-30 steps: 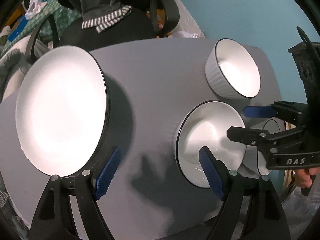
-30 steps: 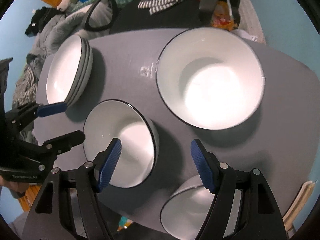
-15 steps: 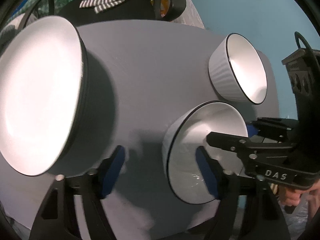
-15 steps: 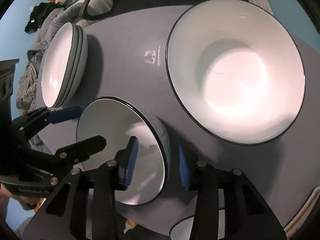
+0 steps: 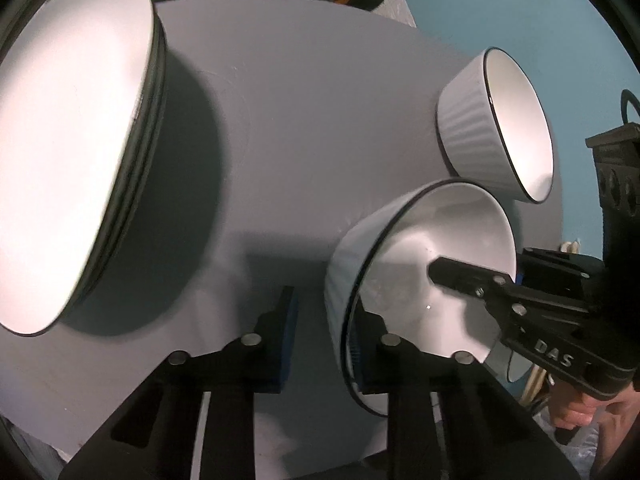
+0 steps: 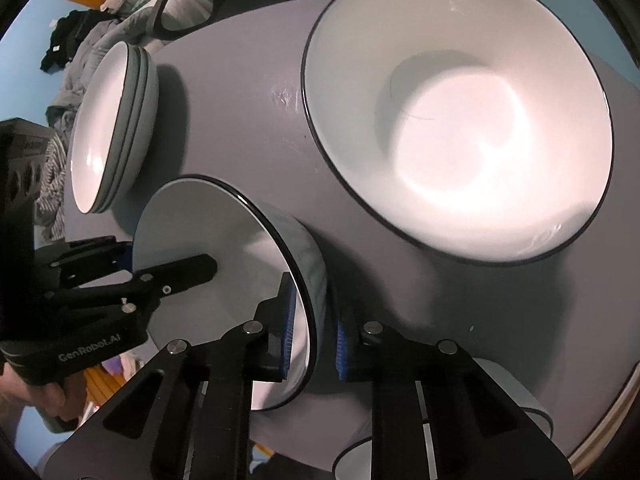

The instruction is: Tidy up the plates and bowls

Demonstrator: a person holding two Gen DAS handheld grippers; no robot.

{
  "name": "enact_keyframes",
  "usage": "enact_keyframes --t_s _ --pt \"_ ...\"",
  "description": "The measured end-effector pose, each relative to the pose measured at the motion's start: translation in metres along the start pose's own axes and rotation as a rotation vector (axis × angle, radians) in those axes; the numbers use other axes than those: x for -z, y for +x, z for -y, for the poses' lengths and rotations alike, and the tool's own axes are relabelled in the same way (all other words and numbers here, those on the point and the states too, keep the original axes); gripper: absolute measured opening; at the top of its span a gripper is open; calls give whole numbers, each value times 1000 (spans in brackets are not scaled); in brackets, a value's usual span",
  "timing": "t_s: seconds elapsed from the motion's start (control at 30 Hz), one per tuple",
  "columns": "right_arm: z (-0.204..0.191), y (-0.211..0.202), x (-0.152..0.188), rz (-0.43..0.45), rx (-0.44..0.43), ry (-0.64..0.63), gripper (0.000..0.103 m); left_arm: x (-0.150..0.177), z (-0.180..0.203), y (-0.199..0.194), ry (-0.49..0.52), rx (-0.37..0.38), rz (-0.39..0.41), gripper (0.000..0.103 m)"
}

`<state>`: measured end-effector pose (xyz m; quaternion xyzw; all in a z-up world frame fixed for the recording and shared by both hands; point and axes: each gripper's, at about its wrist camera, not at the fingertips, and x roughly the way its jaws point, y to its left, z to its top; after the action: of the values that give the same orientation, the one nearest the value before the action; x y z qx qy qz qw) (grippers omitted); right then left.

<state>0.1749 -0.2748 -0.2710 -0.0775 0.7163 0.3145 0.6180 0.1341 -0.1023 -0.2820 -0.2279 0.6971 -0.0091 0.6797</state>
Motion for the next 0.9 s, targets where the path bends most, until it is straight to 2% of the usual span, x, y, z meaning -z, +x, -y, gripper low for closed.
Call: enact_keyframes --t_s 0.1,0.27,0.63,0.9 --pt "-1 -3 -2 7 11 4 10 -2 3 4 -8 18 -15 11" --pt "-6 -3 -3 13 30 3 9 0 10 5 19 -49 -5 10" --pt "-3 -9 4 16 31 10 8 7 24 5 17 -78 -7 8" --pt "-11 -19 1 31 32 36 7 0 34 -6 23 -65 8 8"
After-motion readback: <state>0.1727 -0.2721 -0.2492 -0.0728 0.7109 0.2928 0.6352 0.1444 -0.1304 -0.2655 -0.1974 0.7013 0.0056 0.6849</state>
